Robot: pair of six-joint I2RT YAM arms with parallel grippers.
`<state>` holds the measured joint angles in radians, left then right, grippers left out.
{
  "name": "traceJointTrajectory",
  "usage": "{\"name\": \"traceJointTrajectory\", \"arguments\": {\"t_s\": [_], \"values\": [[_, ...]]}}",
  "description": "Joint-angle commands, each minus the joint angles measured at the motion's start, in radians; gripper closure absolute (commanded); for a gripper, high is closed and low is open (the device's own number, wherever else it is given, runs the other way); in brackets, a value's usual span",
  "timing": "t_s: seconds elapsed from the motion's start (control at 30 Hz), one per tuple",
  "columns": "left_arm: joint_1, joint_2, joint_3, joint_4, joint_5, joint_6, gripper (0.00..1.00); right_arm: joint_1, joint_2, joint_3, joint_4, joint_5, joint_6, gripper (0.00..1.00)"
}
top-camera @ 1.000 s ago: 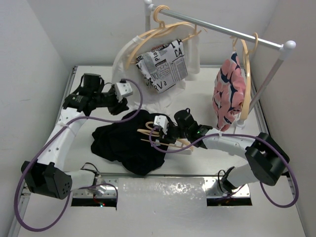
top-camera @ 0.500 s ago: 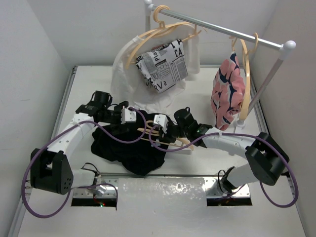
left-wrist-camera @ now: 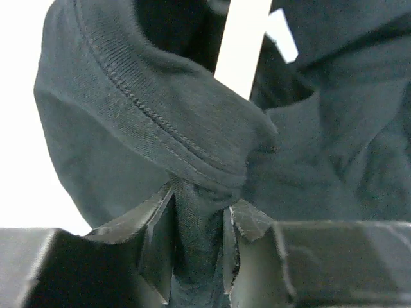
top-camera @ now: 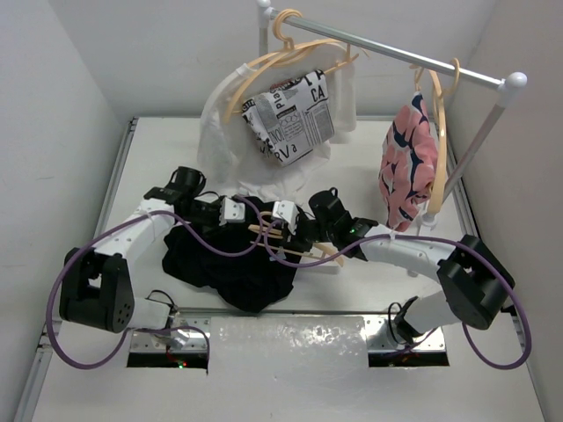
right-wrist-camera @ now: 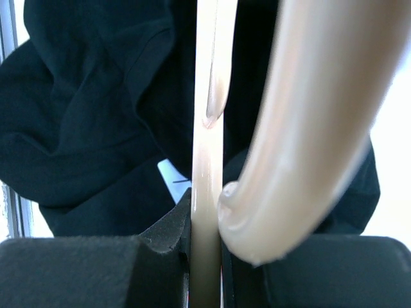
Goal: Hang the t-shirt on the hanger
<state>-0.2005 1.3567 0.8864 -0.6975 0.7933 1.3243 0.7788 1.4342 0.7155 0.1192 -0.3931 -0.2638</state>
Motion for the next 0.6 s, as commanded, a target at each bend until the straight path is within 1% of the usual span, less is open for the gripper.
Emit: {"name": "traceJointTrajectory", "arguments": {"t_s": [0.0, 0.07, 0.1, 0.2, 0.27, 0.4, 0.5, 0.57], "values": [[-0.039, -0.039, 0.071, 0.0, 0.15, -0.019, 0.74, 0.005, -0.018, 0.064, 0.023, -0.053, -0.028, 1.0], [-0.065, -0.063, 0.077, -0.002, 0.156, -0.045, 0.73, 0.005, -0.032, 0.075, 0.016, -0.056, -0.032, 1.0], [-0.097, -0.071, 0.079, -0.002, 0.155, -0.051, 0.7, 0.005, -0.038, 0.078, 0.014, -0.056, -0.035, 1.0], [-0.141, -0.093, 0.088, -0.01, 0.161, -0.073, 0.68, 0.005, -0.049, 0.104, -0.009, -0.056, -0.048, 1.0], [-0.148, -0.088, 0.101, -0.031, 0.153, -0.077, 0.67, 0.005, -0.058, 0.122, -0.023, -0.053, -0.057, 1.0], [-0.146, -0.088, 0.089, -0.04, 0.075, -0.083, 0.67, 0.007, -0.075, 0.14, -0.029, -0.049, -0.072, 1.0], [-0.148, -0.087, 0.072, -0.048, 0.07, -0.082, 0.62, 0.007, -0.084, 0.151, -0.027, -0.049, -0.081, 1.0], [-0.148, -0.088, 0.072, -0.045, 0.076, -0.092, 0.63, 0.005, -0.086, 0.159, -0.029, -0.052, -0.087, 1.0]]}}
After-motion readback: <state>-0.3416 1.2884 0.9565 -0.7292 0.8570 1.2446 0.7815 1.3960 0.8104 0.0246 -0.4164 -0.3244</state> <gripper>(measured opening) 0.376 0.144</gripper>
